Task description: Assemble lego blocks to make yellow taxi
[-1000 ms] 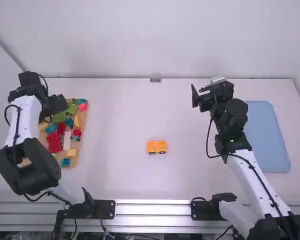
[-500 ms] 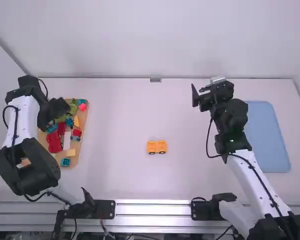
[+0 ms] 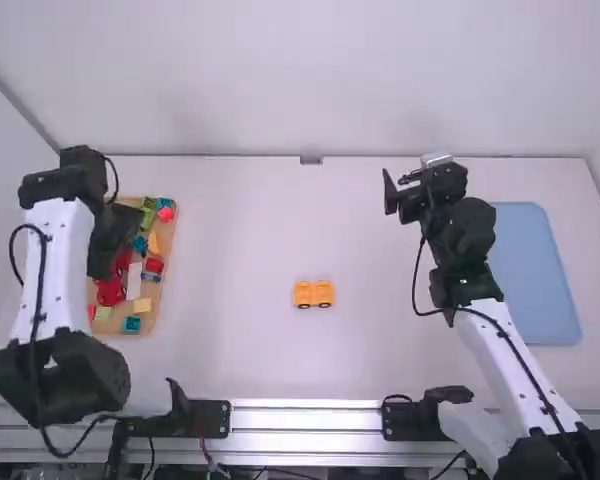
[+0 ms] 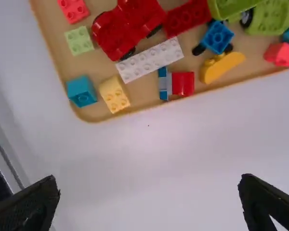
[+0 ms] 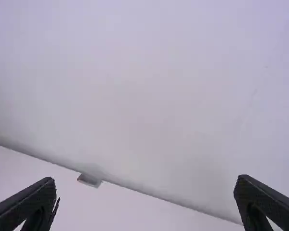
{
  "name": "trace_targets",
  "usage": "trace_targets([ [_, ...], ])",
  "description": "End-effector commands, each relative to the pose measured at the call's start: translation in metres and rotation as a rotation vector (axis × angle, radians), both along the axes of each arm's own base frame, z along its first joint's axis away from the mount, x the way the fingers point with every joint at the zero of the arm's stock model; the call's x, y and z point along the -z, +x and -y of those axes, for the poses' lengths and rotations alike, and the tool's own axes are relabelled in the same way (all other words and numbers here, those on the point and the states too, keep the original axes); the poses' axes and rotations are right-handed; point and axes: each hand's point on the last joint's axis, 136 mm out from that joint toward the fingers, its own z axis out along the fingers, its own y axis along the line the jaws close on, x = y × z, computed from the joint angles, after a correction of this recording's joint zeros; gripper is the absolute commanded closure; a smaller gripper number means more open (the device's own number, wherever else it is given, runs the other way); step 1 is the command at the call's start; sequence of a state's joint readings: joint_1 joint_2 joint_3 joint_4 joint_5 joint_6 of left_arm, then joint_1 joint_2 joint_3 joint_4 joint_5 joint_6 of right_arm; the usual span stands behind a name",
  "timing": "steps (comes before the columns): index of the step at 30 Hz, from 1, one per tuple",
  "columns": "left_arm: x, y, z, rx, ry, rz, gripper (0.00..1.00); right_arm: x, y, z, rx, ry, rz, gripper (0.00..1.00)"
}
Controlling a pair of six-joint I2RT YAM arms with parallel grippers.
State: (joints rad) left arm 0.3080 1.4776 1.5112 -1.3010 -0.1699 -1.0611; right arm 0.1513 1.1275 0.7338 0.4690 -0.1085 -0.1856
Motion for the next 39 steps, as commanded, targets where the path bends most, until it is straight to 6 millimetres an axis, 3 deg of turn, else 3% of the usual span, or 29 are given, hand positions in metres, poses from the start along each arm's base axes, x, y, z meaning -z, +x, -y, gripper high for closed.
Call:
trace_targets([
  [1, -0.012, -0.02, -0.003, -0.191, 0.085, 0.048, 0.01, -0.017, 0.002, -0.003, -0.005, 0.009, 0.029, 0.02],
  [6, 0.007, -0.02, -0.009, -0.099, 0.118, 0.068, 0.01, -0.016, 0.002, -0.003, -0.006, 0.009, 0.026, 0.02],
  [9, 0.033, -0.023, -0.01, -0.103, 0.065, 0.035, 0.01, -0.017, 0.002, -0.003, -0.006, 0.009, 0.03, 0.02],
  [14, 0.082, -0.042, -0.016, -0.269, -0.008, -0.049, 0.01, -0.02, 0.002, -0.003, -0.006, 0.011, 0.04, 0.02],
  [19, 0.103, -0.045, -0.02, -0.283, -0.031, -0.046, 0.01, -0.02, 0.002, -0.003, -0.006, 0.012, 0.043, 0.02],
  [22, 0.119, -0.034, -0.024, -0.159, -0.034, -0.007, 0.0, -0.019, 0.001, -0.004, -0.011, 0.012, 0.039, 0.02],
  [27, 0.137, -0.03, -0.025, -0.094, -0.062, 0.024, 0.08, -0.018, 0.0, -0.01, -0.026, 0.01, 0.036, 0.02],
  [35, 0.168, -0.03, -0.029, -0.114, -0.124, -0.08, 0.07, -0.019, -0.001, -0.014, -0.037, 0.008, 0.037, 0.02],
  [39, 0.19, -0.028, -0.027, -0.127, -0.177, -0.155, 0.16, -0.019, -0.001, -0.013, -0.033, 0.008, 0.038, 0.02],
])
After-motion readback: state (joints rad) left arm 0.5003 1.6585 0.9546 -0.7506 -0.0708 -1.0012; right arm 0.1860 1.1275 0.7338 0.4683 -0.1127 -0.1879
